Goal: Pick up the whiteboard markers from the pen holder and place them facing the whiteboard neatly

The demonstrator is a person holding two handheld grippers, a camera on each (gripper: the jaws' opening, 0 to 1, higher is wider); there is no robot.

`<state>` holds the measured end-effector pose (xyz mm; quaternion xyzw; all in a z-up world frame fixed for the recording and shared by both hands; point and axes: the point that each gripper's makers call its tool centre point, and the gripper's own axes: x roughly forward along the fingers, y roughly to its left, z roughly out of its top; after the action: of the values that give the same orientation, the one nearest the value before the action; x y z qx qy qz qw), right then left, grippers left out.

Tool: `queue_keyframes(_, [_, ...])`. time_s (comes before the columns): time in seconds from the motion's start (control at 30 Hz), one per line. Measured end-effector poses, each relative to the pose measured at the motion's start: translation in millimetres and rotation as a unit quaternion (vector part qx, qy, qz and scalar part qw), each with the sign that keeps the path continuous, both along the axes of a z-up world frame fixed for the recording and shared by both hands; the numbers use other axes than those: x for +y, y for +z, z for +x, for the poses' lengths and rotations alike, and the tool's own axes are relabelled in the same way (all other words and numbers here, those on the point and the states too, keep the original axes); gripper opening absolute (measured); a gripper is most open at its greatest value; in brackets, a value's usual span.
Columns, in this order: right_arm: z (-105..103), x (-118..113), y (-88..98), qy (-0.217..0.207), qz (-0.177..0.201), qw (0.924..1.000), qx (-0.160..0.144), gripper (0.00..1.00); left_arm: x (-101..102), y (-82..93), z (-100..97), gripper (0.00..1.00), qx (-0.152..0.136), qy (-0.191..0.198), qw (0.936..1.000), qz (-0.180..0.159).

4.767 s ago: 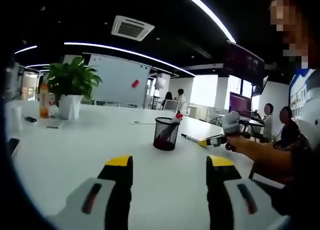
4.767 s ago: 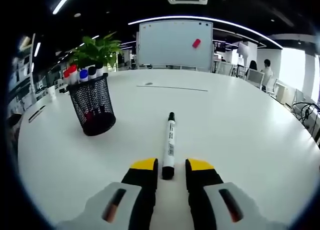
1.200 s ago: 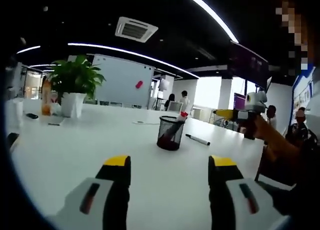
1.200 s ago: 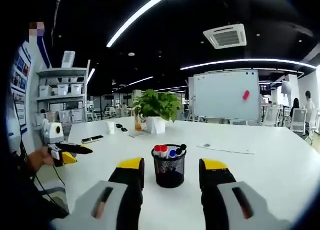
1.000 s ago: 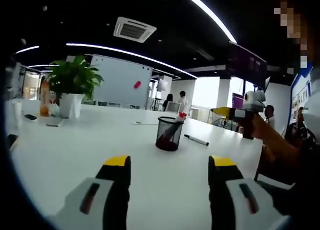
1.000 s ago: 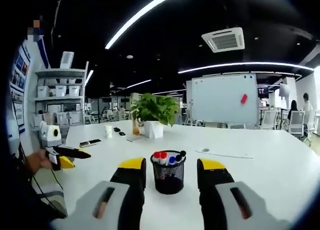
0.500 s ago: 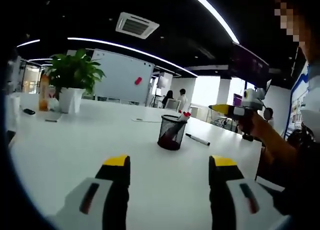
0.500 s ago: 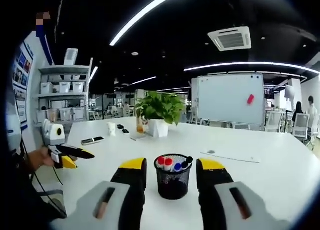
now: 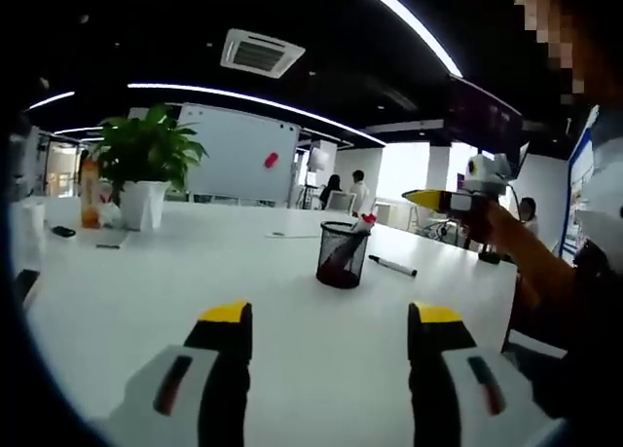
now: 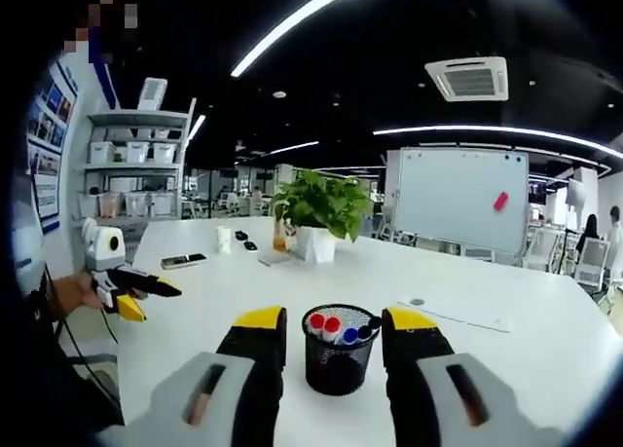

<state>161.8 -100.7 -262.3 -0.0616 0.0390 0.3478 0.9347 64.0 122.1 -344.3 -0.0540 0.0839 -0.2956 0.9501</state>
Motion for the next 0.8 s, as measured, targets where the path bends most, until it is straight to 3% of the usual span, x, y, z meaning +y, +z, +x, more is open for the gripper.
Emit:
queue_keyframes(0.2, [-2.8,4.5,0.1,0.009,-0.024,0.9996,-0.011,0.41,2.4,-3.7,-5.7,0.64,-0.008,0.01,0.9999,0.009])
queue_keyframes(0.27, [-2.1,4.5,0.7,0.009,-0.027,0.9995,-0.014,0.41,1.0,-9.6,-3.9,0.64,0.004,0.012,0.9999,0.006])
queue_keyframes(0.53, [9.0,0.2,-7.3,0.005,-0.031,0.9995,-0.006,0.38,-7.4,-8.3,-5.0,0.64,0.002,0.0,0.9998,0.02])
queue_keyframes(0.8, [0.8,16.7,-7.7,0.033,-0.042,0.9985,-0.014,0.34,-11.2,-8.8,-2.8,0.64,0.005,-0.002,0.9995,0.031])
